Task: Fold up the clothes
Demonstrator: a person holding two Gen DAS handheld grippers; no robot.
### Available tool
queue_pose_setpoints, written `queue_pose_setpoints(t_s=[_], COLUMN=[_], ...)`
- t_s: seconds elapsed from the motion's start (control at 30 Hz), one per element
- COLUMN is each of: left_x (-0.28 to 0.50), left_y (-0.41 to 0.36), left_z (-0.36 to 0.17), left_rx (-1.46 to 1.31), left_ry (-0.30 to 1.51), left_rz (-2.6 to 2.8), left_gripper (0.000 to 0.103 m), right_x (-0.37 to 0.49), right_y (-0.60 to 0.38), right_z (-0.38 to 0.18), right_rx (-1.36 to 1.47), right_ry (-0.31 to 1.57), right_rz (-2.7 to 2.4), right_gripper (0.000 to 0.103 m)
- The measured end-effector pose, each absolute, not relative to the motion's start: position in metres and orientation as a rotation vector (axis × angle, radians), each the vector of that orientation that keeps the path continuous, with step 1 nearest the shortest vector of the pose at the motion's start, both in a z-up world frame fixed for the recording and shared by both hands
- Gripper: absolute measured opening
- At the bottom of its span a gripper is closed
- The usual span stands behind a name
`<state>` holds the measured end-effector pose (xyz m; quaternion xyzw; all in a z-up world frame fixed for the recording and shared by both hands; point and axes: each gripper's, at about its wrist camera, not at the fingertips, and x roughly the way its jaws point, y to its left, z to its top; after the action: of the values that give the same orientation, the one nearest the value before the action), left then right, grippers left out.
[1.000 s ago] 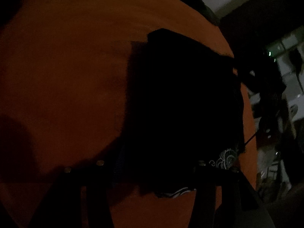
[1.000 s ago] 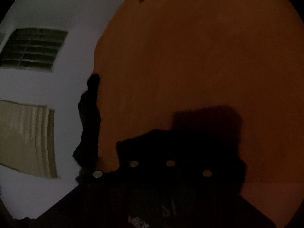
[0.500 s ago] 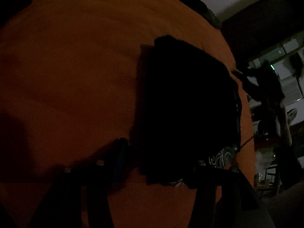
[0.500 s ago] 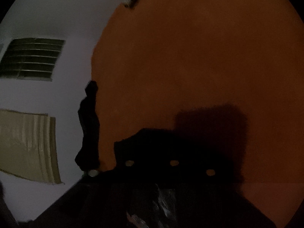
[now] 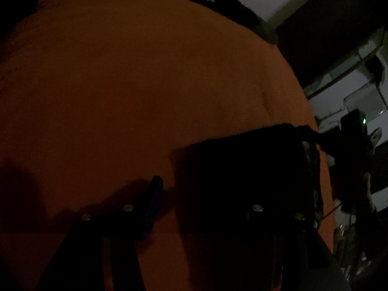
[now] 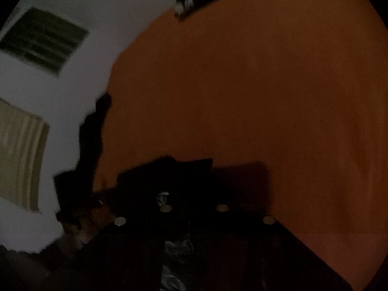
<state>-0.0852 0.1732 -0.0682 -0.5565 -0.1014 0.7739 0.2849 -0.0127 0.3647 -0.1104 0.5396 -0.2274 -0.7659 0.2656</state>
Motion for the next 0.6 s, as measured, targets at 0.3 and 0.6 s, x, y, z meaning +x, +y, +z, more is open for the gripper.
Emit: queue_pose_setpoints(t_s=[0.3, 0.6], left_x=[-0.054, 0.059], left_y=[0.191, 0.23], left_z=[-0.03, -0.041], left_rx=[-1.407, -1.395], left_ry=[-0.11, 0.247], left_rz=[2.225, 2.094], left_gripper=[0.044, 0.044], right_x=[-0.016, 0.098], right_y=[0.36, 0.282], right_z=[-0.107, -0.074], right_rx=[1.628, 1.406], right_ry=[-0.401, -0.262], right_rz=[-2.166, -1.884], right_gripper=[0.022, 0.025])
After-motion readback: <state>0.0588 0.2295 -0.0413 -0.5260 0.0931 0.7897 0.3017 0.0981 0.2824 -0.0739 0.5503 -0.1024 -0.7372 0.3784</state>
